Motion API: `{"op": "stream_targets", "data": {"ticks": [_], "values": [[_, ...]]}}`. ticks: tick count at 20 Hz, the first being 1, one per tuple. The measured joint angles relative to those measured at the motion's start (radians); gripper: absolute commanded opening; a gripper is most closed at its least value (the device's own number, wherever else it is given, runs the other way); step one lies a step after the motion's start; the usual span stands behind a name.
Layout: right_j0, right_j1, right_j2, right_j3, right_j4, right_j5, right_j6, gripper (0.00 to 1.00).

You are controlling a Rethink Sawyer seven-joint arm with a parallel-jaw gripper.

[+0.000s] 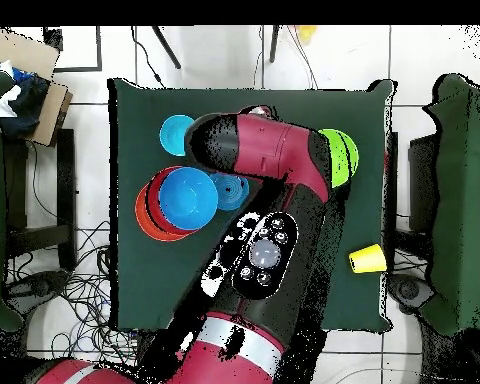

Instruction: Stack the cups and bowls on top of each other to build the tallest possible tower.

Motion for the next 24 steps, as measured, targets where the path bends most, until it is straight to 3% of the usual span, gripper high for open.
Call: {"op": "stream_targets", "data": {"ticks": [8, 24], "values": [[0.005, 0.016, 0.023, -0.026, -0.030, 0.000, 0.000, 1.00], [0.000, 0.167, 0.046, -0.247, -0.030, 0.003, 0.000, 1.00]]}}
